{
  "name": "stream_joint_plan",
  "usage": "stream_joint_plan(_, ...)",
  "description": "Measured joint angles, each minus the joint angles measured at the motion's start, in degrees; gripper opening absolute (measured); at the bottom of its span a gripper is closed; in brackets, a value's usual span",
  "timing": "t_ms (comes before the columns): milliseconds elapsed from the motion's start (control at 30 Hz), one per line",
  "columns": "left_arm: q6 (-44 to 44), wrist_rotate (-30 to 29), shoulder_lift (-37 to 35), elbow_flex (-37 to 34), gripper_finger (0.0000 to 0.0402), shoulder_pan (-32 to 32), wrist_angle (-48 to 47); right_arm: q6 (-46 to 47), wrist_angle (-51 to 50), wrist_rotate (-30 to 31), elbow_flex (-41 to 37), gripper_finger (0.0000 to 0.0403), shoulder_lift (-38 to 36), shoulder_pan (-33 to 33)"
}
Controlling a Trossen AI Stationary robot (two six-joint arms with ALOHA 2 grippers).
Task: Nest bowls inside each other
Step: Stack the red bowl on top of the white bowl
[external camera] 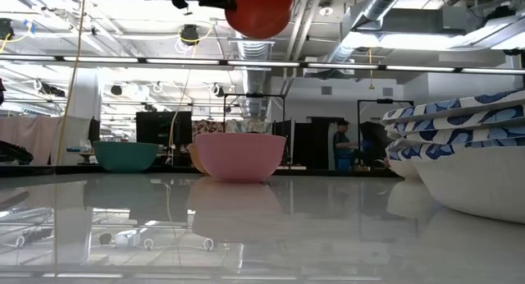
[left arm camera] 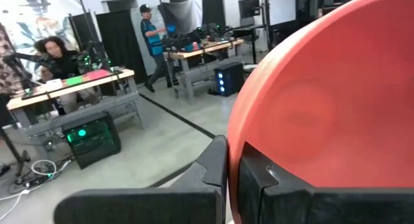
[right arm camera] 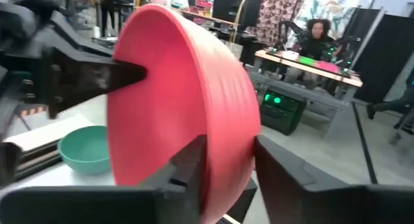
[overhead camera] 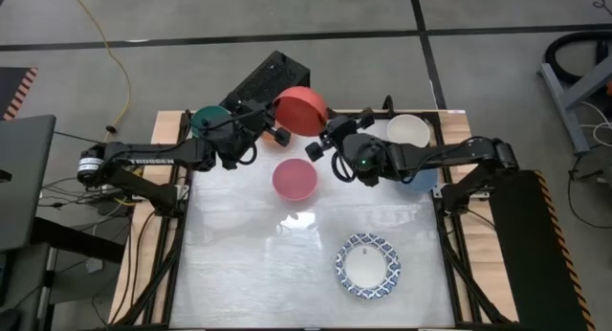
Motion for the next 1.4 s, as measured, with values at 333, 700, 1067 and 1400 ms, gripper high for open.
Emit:
stream_joint_plan(333, 0.7, 6.7, -0.2, 0.0, 0.005, -0.1, -0.3, 1.2, -1.3, 2.7, 0.0, 0.0015, -0.1, -0.4)
stream_joint_plan(700, -0.5, 14.4, 0.0, 0.0, 0.0247, -1.0, -6.2, 12.7, -10.9, -3.6, 0.0, 0.0006, 0.0, -1.4)
stream_joint_plan(1067, -0.4, 11.8, -4.4, 0.0, 0.0317, -3.8, -8.7, 35.8, -34.8, -21.2, 0.0, 0.0006, -3.1, -11.2)
stream_joint_plan(1400, -3.4, 11.9, -12.2, 0.0, 0.0318, -5.2, -16.0, 30.1, -47.7, -49.4, 0.0, 0.0006, -8.8, -14.5)
